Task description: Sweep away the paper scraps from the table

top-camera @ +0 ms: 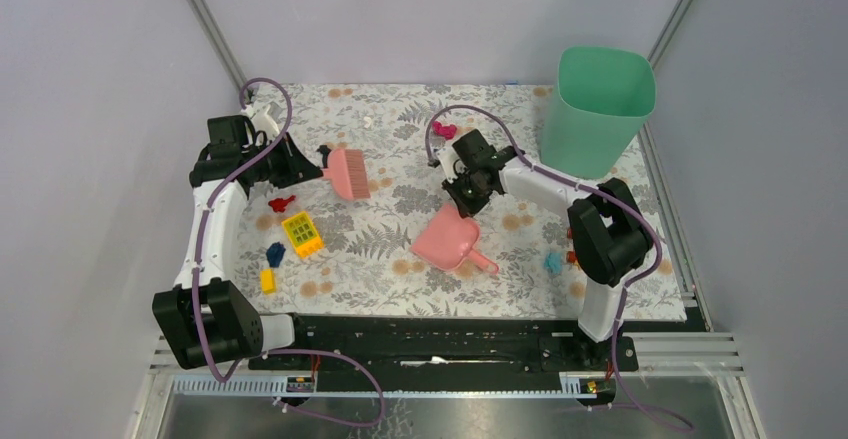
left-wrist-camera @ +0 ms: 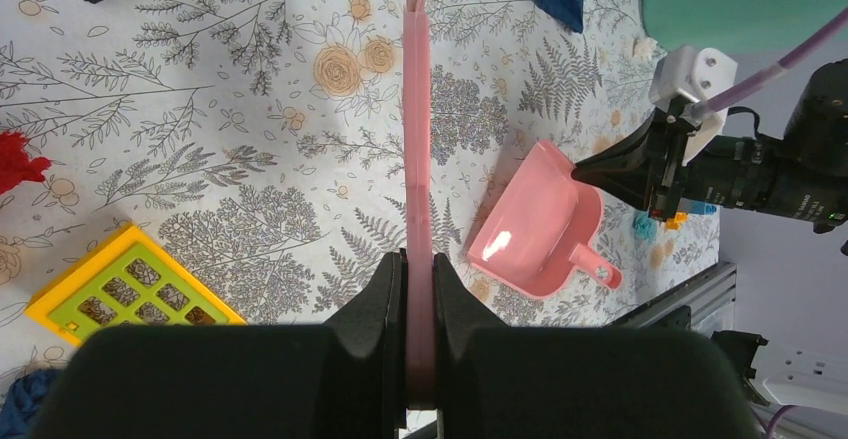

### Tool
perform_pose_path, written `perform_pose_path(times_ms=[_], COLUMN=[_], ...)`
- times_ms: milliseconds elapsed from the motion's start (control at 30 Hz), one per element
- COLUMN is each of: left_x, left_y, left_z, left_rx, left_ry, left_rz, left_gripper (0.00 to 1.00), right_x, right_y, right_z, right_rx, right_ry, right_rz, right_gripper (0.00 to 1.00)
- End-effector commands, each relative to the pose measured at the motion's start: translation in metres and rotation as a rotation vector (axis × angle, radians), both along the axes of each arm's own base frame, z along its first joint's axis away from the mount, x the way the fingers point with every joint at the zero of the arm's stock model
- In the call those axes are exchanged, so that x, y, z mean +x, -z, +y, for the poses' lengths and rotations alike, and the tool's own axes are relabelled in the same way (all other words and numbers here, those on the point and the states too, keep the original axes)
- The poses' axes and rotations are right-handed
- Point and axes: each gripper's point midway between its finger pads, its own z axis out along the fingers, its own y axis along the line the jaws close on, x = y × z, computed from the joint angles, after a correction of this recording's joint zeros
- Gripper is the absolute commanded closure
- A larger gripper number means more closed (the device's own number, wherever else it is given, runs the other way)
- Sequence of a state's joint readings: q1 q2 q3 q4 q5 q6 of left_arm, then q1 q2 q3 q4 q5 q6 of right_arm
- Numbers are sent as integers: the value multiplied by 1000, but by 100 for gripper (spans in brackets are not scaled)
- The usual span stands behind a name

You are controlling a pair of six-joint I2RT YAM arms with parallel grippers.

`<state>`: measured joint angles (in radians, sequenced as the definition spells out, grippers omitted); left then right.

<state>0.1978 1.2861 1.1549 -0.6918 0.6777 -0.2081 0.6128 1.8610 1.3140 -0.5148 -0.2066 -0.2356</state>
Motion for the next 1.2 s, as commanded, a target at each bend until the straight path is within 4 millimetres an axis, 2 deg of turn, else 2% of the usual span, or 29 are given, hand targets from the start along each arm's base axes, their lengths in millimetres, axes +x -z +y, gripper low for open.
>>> perform_pose_path(times_ms=[0, 33, 67, 167, 233, 333, 400, 467, 600, 700, 800, 900, 1067, 1167], left_x=[5, 4, 3, 2, 1, 1, 2, 4, 6, 6, 6, 5, 5, 7], left_y=[-10, -9, -8, -7, -7, -5, -2, -1, -1, 1, 4, 8, 8, 7], left_z=[-3, -4, -5, -6, -7, -7, -7, -7, -8, -8, -11, -12, -15, -15], left_rx=[-27, -31, -36, -40, -43, -47, -50, -52, -52, -55, -53, -53, -34, -30], left_ry=[20, 24, 27, 26, 31, 37, 37, 37, 43, 43, 53, 61, 86, 87], left_rz=[-53, -51, -49, -45, -41, -33, -26, -21, -19, -9, 7, 30, 38, 32], left_gripper=[100, 100, 100, 100, 100, 100, 100, 100, 100, 100, 100, 100, 100, 100], right_x=[27, 30, 32, 30, 30, 25, 11, -13, -76, -102, -109, -105, -84, -75], right_y=[-19, -20, -22, -37, -56, -87, -95, -92, -67, -48, -36, -26, -14, -13], right_z=[4, 6, 9, 21, 24, 18, 8, -5, -41, -63, -70, -68, -66, -58], right_rx=[-22, -20, -11, 42, 66, 89, 89, 78, 35, 2, 6, 17, -23, -8], right_ry=[-41, -39, -37, -50, -57, -92, -123, -158, -263, -291, -259, -229, -185, -187], right_rz=[-110, -112, -112, -91, -110, -176, -189, -153, -41, -25, -36, -58, -93, -119], right_gripper=[100, 98, 90, 57, 35, 25, 22, 18, 4, 2, 5, 7, 9, 13])
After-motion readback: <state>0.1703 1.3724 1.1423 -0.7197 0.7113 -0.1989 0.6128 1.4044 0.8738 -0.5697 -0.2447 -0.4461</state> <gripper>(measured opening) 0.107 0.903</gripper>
